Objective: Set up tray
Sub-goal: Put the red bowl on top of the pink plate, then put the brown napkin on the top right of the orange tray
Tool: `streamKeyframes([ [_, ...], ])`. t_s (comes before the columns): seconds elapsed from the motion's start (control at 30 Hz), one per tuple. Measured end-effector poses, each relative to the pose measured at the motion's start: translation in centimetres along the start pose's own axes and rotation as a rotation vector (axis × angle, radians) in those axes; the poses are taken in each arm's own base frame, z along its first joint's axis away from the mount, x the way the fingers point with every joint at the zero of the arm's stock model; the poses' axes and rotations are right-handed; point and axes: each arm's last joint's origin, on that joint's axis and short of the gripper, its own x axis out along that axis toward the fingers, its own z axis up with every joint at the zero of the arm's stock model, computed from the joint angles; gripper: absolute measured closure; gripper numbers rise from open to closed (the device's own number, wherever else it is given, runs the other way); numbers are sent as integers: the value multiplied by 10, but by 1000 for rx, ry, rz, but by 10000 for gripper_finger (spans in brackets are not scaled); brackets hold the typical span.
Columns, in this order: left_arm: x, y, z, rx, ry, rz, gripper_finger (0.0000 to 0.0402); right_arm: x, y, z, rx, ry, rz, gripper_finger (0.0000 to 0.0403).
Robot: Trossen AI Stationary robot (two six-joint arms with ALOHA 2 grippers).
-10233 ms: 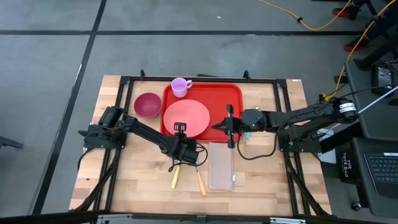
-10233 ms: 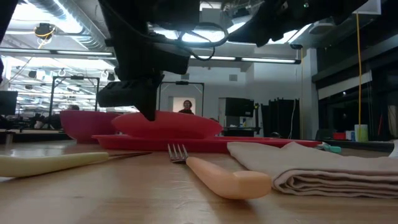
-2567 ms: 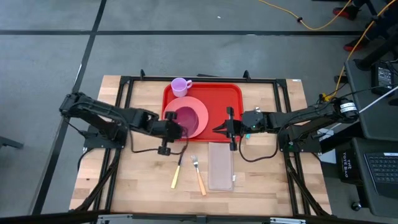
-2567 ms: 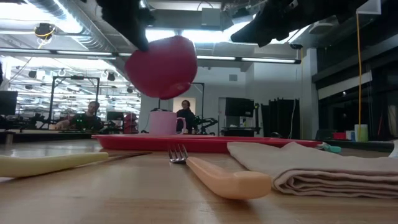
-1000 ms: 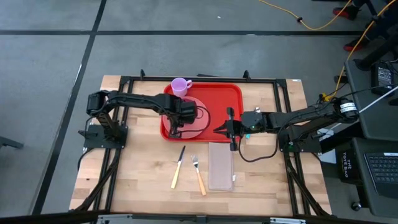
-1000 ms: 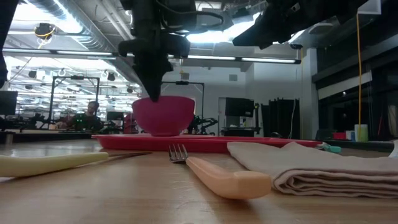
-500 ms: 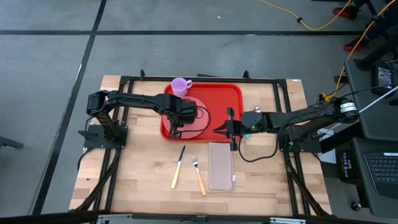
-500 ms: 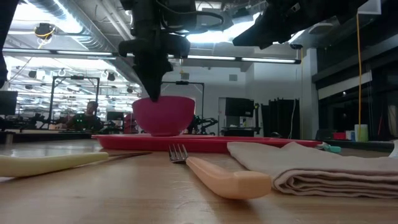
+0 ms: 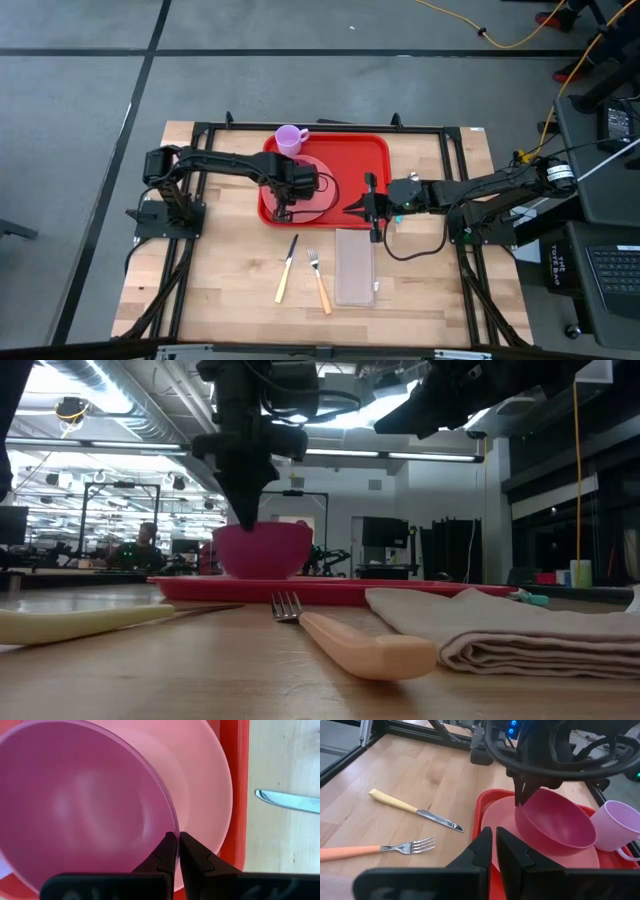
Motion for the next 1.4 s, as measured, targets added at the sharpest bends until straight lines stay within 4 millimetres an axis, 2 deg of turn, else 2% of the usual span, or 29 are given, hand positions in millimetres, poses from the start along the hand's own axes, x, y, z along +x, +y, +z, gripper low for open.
streamKeyframes([
  [0.3, 2, 0, 0, -18, 7, -7, 393, 0, 0, 0, 0, 0, 0, 372],
  [1.0, 1, 0, 1, -23, -4, 11, 337, 0, 0, -1, -1, 10, 2, 372],
  [1.4, -13, -1, 9, -17, -53, 14, 320, 0, 0, -2, -2, 24, 5, 372],
])
